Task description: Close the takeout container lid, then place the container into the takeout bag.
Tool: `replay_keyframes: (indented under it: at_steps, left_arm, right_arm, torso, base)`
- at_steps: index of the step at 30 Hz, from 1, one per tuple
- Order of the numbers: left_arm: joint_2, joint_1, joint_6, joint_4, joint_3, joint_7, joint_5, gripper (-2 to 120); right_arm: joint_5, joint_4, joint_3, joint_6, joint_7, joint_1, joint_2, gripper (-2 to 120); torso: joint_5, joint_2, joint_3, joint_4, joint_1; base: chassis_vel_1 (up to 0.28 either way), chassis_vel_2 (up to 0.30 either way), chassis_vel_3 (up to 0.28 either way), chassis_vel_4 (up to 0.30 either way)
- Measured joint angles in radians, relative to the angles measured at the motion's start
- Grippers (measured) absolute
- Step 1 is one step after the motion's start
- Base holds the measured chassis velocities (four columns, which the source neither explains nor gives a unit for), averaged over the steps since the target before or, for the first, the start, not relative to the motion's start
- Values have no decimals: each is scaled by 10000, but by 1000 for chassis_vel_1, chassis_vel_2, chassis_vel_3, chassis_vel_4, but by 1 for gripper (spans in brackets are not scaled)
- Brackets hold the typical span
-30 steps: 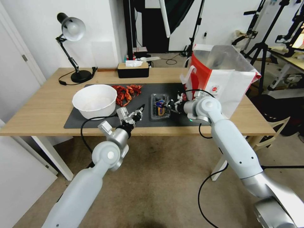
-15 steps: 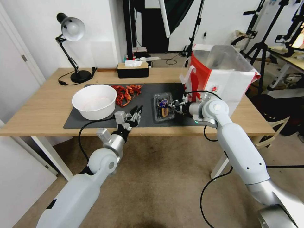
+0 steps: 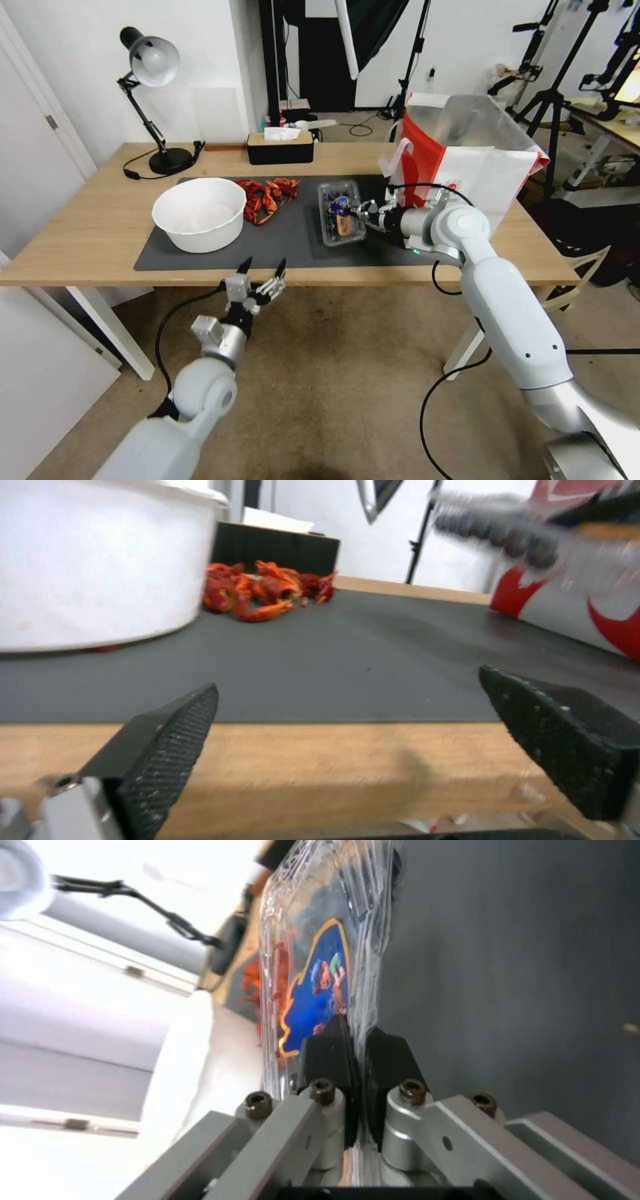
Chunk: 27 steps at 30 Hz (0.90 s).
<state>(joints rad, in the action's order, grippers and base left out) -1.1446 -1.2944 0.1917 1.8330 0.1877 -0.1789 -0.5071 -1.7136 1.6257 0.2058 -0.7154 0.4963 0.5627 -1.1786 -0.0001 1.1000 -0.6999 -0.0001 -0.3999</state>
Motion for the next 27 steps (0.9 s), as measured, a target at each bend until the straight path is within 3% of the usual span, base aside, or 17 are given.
replay_keyframes:
  at_steps: [11,22,27]
  left_arm:
    - [-476,-1033,484,289,685,-573,597,100]
    - [-749,-1622,875,304,983,-610,898,100]
    - [-779,-1668,941,305,994,-579,949,100]
  right_arm:
    - [-201,1134,-5,633,-342,-263,94,0]
    - [887,1428,610,2413,-956,-1475,292,0]
    - [987,1397,708,2530,-914,-1672,391,0]
  torso:
    - [0,0,1,1,0]
    - [1,0,-1,2,0]
    - [1,0,-1,2,0]
  base:
    - [0,0,0,0]
    - [0,0,0,0]
    - [0,0,0,0]
